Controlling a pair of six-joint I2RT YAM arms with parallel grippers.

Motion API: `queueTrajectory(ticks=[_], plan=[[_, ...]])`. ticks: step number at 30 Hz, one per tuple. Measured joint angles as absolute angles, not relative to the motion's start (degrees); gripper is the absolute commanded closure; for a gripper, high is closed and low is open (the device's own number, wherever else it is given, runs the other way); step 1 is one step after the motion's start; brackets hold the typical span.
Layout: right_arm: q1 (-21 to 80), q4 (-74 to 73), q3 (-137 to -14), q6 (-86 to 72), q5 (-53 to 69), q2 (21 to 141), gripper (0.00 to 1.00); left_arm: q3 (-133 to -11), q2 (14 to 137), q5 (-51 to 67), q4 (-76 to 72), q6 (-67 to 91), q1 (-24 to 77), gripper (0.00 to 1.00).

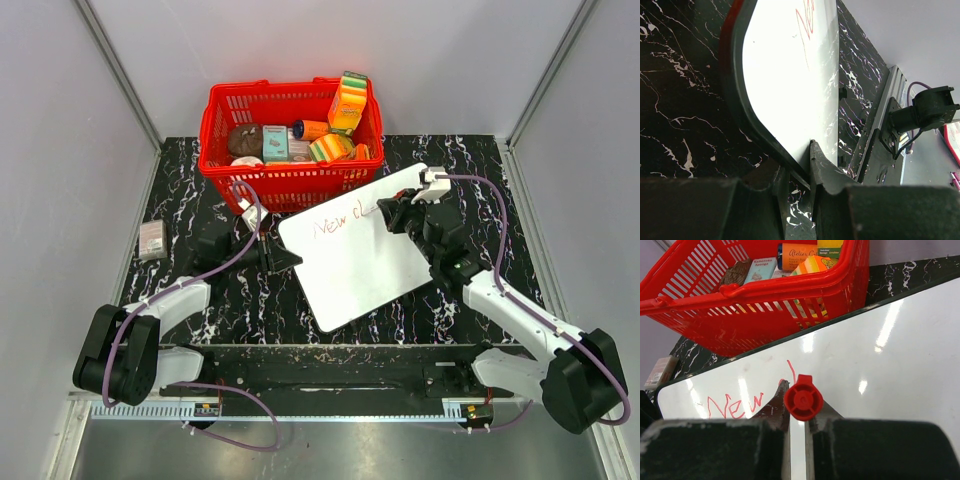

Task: Write a sentence on the whiteboard
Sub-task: Write on the whiteboard with the whiteboard marker without the cap.

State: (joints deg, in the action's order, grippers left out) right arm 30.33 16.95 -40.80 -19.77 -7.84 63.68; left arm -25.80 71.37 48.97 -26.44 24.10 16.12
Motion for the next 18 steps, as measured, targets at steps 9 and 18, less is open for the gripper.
queueTrajectory(ticks=[9,18], plan=[[30.33,16.88,-41.54,-19.77,-7.88,64.42,1.00,-25.80,71.37,48.97,-26.39,24.10,16.12,1.00],[30.33,17.15,-43.11,-19.77,-7.90,66.02,1.00,-25.80,71.44,48.97,-26.33,24.10,16.12,1.00]])
